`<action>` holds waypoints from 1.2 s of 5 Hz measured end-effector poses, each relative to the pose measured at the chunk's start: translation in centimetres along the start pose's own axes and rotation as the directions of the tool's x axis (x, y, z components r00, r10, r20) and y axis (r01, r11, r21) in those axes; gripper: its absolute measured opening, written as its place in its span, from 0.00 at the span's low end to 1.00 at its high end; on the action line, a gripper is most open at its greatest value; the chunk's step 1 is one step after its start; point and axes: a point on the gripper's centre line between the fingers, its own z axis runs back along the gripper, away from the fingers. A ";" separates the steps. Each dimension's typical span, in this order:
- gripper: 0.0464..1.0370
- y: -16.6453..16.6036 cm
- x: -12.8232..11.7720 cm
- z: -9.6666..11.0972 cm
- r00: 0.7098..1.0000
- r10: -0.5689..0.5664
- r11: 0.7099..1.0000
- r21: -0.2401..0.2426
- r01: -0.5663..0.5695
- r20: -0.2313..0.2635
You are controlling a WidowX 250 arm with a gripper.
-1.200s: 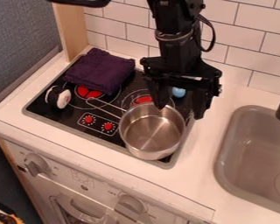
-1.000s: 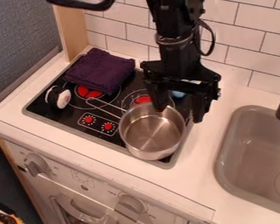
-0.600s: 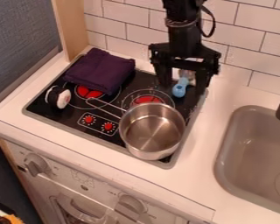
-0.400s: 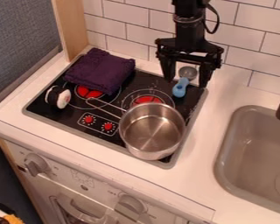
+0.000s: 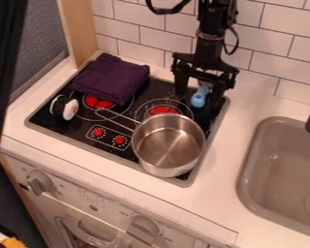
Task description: Move blue brush on left side of the burner
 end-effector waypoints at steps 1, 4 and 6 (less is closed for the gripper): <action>0.91 0.0 0.0 -0.4 1.000 -0.002 1.000 0.002 0.002 -0.015; 0.38 0.5 -1.8 1.9 0.997 0.001 1.000 -0.031 0.002 0.078; 0.38 7.4 -5.9 5.8 0.970 0.091 0.994 -0.084 -0.074 0.224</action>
